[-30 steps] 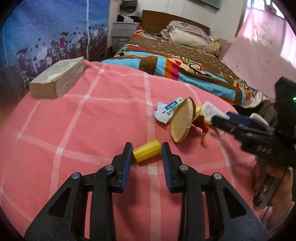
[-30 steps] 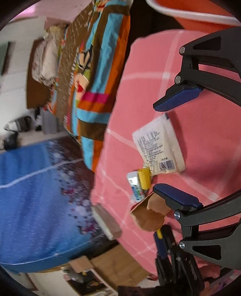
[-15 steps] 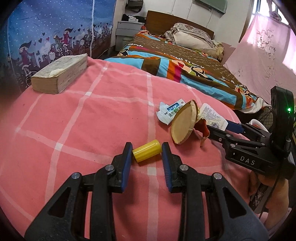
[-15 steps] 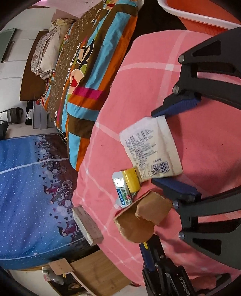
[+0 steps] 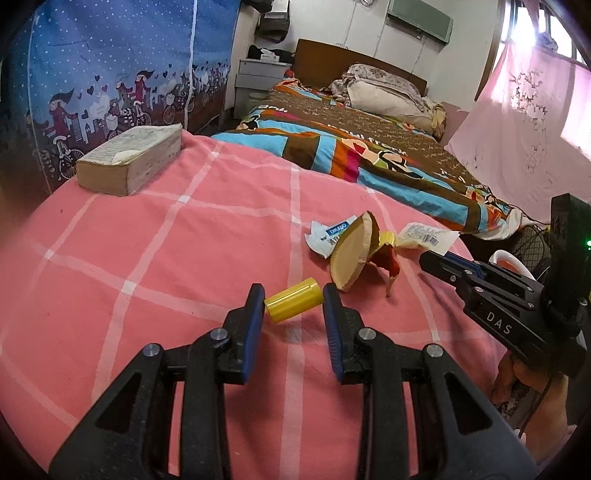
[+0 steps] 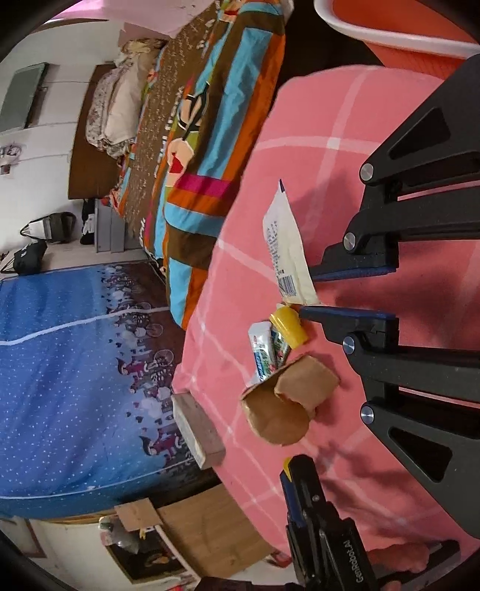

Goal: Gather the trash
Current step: 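Grasp the white paper bag with the right tool while the left tool grasps the yellow cap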

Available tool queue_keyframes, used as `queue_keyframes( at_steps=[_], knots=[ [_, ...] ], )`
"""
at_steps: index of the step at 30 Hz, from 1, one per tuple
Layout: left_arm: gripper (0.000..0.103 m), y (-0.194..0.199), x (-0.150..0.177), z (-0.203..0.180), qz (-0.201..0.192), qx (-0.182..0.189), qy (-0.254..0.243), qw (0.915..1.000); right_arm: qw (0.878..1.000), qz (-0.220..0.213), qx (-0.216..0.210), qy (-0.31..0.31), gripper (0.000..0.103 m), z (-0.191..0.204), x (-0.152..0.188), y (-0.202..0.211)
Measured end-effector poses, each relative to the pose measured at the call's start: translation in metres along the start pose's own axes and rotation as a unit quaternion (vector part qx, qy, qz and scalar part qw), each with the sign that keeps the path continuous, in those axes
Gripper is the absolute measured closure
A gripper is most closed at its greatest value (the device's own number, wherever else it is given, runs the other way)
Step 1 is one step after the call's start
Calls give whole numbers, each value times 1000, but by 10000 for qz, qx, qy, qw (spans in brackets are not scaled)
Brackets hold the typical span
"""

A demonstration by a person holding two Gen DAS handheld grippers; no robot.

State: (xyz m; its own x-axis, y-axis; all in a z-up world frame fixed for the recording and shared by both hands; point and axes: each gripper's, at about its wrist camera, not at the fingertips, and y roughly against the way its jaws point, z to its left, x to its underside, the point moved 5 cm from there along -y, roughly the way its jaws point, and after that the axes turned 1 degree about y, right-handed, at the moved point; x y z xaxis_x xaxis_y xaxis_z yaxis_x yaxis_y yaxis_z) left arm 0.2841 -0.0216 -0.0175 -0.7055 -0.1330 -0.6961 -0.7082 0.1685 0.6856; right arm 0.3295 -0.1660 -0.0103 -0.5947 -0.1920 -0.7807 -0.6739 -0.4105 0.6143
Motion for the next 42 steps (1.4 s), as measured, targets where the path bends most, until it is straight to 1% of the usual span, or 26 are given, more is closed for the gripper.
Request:
queue_keyframes(
  at_steps=[5,7,8,9,10,11,12,15,16,17,20,23,26,28,32,33,39,42],
  knots=[
    [68,-1,2,1,42,-1,19,10000,9994,174,-275,-119,90,2,11,4],
    [68,-3,2,2,71,4,67,10000,9992,266,-257,-127,89,2,19,9],
    [68,-4,1,3,98,18,102,9999,9995,246,-195,-86,86,3,20,13],
    [68,-7,0,4,130,34,151,9998,9998,199,-95,-18,71,3,20,18],
    [68,-8,0,4,145,35,187,9997,9999,166,-34,27,47,3,19,20],
    [68,-10,-1,5,164,37,223,9996,9999,73,93,79,38,1,18,23],
    [68,-12,-2,5,182,44,262,9995,9999,31,151,77,33,-1,17,24],
    [68,-17,-3,5,215,77,342,9992,9995,23,307,77,33,-12,10,21],
    [68,-18,-3,5,216,86,346,9991,9990,20,432,118,33,-17,3,16],
    [68,-18,-2,4,216,97,350,9991,9988,50,460,141,33,-20,-2,11],
    [68,-18,-1,4,219,141,358,9990,9991,283,292,148,33,-25,-11,-11],
    [68,-19,0,5,237,201,409,9987,9978,572,201,276,33,-23,-9,-26],
    [68,-19,0,4,233,212,411,9987,9964,676,268,436,33,-18,-9,-33],
    [68,-18,0,4,234,215,415,9986,9961,689,281,468,35,-18,-8,-34],
    [68,-18,0,4,231,205,409,9987,9973,668,103,273,41,-24,-7,-34],
    [68,-18,0,4,227,199,400,9987,9975,658,87,233,49,-24,-7,-34],
    [68,-14,-1,3,134,193,379,9990,9982,555,87,194,51,-21,-5,-26],
    [68,-8,-2,1,-24,159,334,9993,9989,369,109,260,52,-15,-5,-17]
  ],
)
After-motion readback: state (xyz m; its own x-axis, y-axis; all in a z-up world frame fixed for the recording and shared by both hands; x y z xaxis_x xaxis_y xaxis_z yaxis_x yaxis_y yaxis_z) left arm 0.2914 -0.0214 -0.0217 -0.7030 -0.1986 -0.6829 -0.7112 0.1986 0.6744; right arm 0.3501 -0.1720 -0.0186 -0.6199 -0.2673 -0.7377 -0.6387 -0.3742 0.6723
